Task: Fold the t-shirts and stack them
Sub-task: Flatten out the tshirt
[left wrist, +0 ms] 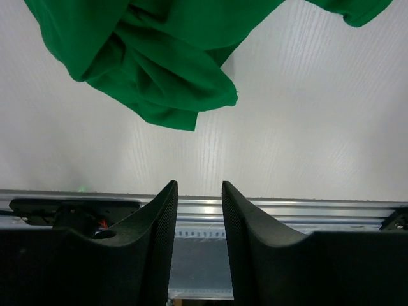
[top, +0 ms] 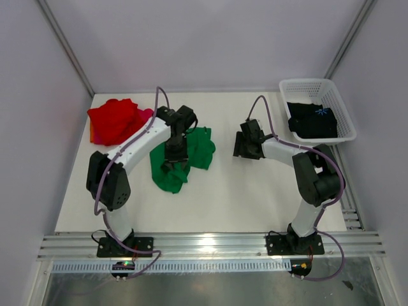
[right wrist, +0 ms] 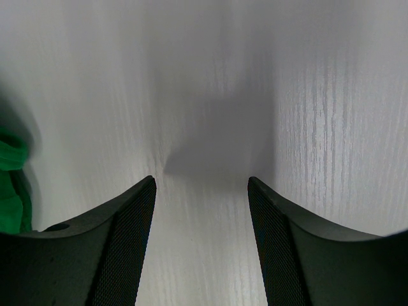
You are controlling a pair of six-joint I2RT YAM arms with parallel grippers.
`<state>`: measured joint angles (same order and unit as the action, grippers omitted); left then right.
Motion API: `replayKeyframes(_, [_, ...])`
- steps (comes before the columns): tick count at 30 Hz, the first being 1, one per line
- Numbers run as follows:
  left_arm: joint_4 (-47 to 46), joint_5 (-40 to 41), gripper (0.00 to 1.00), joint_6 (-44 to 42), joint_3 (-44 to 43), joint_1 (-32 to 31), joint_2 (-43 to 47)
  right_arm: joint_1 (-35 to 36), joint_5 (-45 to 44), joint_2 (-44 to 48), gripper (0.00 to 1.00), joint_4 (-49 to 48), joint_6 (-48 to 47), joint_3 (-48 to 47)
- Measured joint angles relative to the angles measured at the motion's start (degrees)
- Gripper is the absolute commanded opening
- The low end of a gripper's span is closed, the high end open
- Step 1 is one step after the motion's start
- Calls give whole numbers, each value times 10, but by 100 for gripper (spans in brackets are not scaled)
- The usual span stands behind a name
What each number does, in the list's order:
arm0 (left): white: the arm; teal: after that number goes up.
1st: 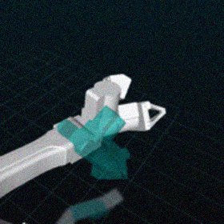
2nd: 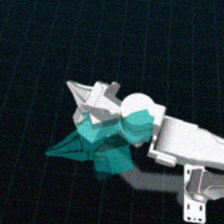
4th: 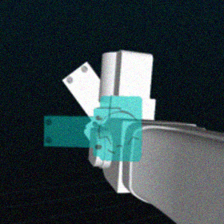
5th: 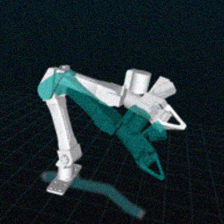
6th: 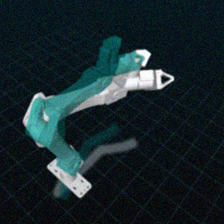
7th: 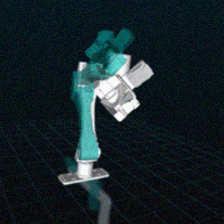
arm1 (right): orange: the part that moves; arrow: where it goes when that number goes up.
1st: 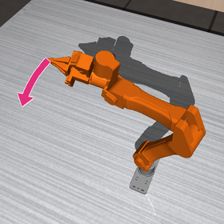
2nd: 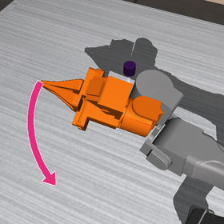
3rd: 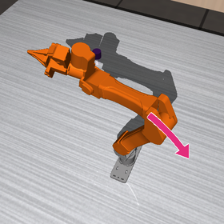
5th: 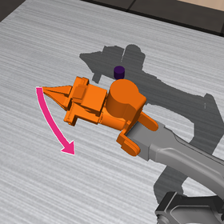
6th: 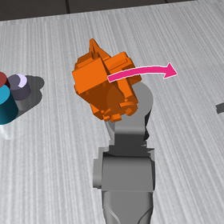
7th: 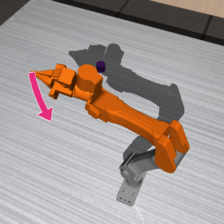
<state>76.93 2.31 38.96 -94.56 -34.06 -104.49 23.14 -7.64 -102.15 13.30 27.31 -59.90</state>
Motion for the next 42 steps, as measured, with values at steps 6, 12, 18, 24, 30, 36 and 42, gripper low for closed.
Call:
replayKeyframes(6, [-14,-13,38,10,0,-14,-8,0,0,0,64,0,3,0])
replayKeyframes(12, [-37,-24,37,29,-14,-73,-89,0,0,-1,64,-2,8,0])
replayKeyframes(18, [-38,-5,36,41,-50,-121,-178,0,-1,-1,64,-4,10,0])
replayKeyframes(24, [-9,128,37,58,-85,-119,-181,0,-1,-2,64,-5,11,0])
replayKeyframes(30, [-8,233,37,92,-125,-116,-201,0,1,-4,64,-14,10,0])
replayKeyframes(36, [-7,261,36,135,-108,-116,-227,0,1,-4,64,-15,7,0])
replayKeyframes(42, [-5,254,35,214,-59,-117,-229,0,2,-4,64,-15,0,0])
